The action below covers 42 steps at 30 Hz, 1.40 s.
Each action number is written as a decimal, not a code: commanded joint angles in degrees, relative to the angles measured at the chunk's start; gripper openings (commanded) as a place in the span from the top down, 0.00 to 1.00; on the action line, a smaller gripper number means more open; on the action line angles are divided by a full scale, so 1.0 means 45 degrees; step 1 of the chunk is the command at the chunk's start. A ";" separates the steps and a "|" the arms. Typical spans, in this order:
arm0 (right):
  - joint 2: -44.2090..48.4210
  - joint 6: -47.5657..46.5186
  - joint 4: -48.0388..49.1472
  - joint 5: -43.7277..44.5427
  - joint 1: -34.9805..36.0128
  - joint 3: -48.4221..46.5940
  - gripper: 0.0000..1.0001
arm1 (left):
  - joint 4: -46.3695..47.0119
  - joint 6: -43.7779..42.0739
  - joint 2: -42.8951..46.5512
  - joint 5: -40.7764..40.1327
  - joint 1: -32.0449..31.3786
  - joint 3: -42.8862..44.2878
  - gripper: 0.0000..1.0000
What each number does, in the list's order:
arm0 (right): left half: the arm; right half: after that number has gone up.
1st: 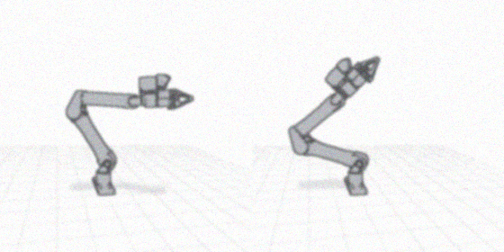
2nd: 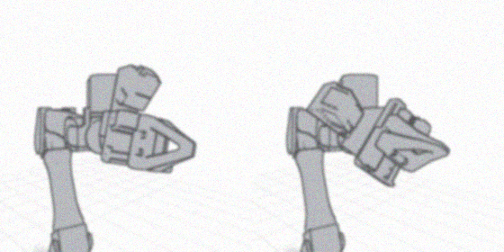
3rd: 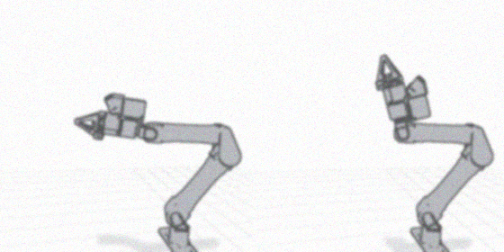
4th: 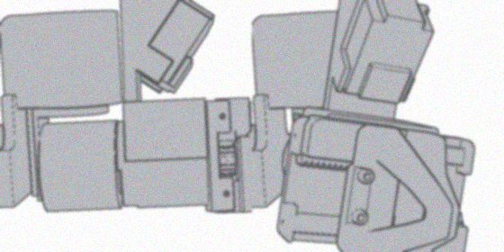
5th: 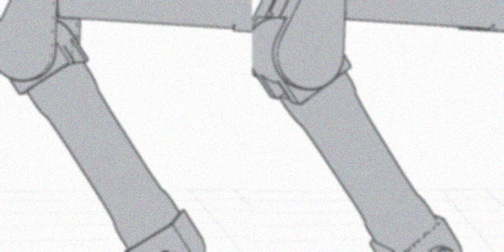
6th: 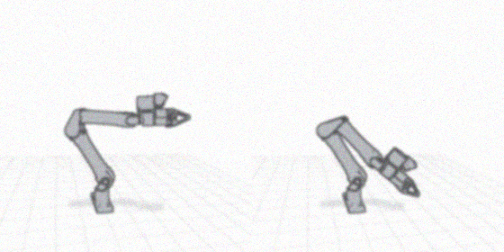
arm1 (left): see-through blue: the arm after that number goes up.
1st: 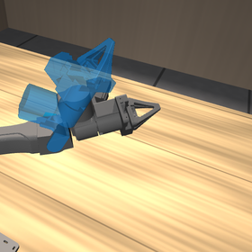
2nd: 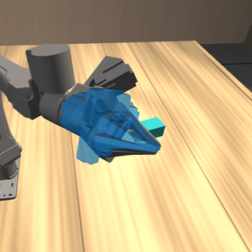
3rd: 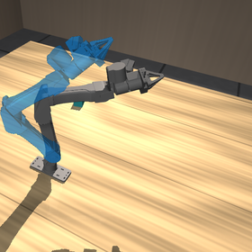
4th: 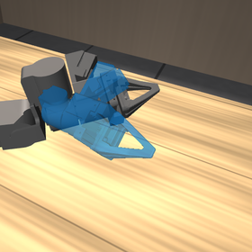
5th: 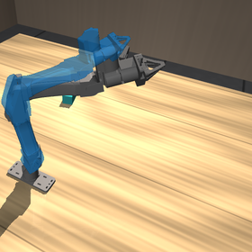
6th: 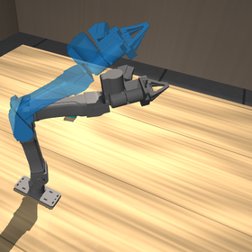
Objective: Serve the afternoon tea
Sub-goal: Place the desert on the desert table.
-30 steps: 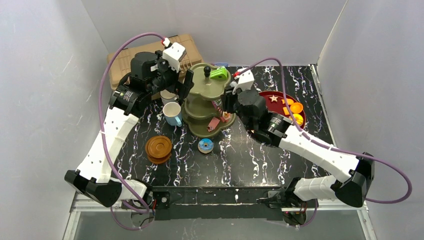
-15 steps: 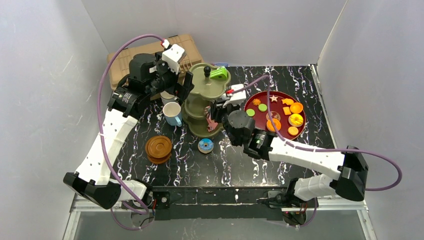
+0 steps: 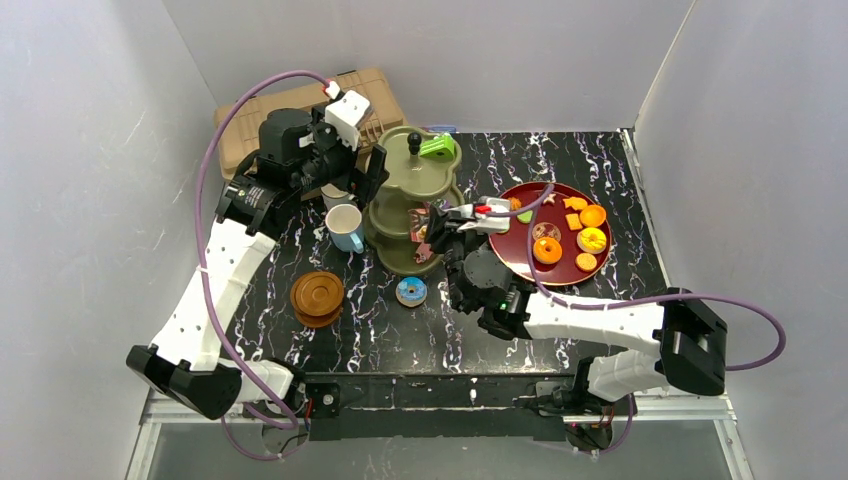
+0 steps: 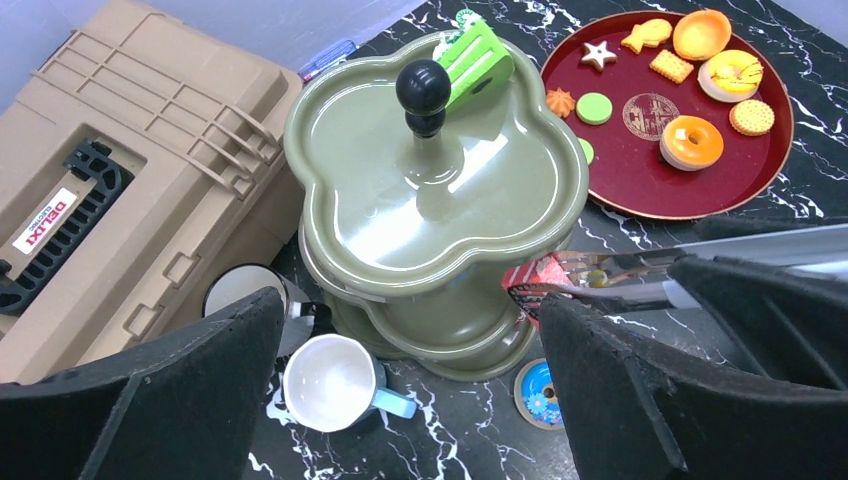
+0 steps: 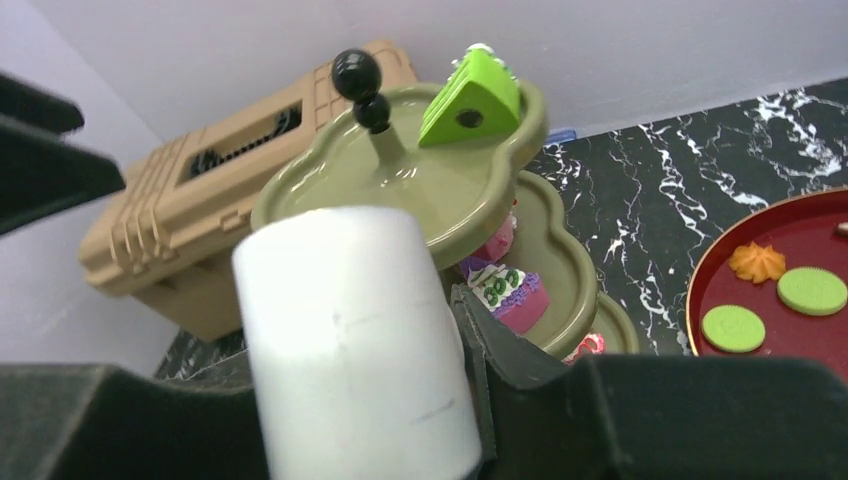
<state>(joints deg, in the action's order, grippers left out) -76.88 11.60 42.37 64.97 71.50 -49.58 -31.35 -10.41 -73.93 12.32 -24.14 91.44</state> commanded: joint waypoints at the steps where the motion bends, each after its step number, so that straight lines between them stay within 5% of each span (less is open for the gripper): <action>1: 0.0592 0.1654 0.1592 0.1911 0.0052 0.0096 0.99 | 0.0224 -0.0062 0.0342 0.0271 0.0071 -0.0068 0.02; 15: 0.1107 0.7005 0.0263 0.2891 -0.0538 0.1278 0.99 | 0.0791 0.0436 -0.1832 0.1130 0.0062 0.1182 0.02; 24: 0.0721 1.0921 -0.1352 0.2435 -0.1278 0.1262 0.99 | 0.1729 0.0428 -0.1543 0.1636 0.0069 0.0239 0.02; 35: -0.0765 1.1367 -0.0954 0.2217 -0.1417 0.0413 0.98 | 0.2123 0.0295 -0.0976 0.1785 0.0070 -0.0497 0.02; 42: -0.1174 1.0856 -0.0622 0.2177 -0.1437 0.0184 0.78 | 0.2085 0.0119 -0.0654 0.1576 0.0072 -0.0712 0.02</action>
<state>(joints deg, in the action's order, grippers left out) -81.65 60.20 35.46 73.69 65.25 -45.82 -22.70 -9.15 -80.09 19.31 -24.12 88.53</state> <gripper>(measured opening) 0.444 0.981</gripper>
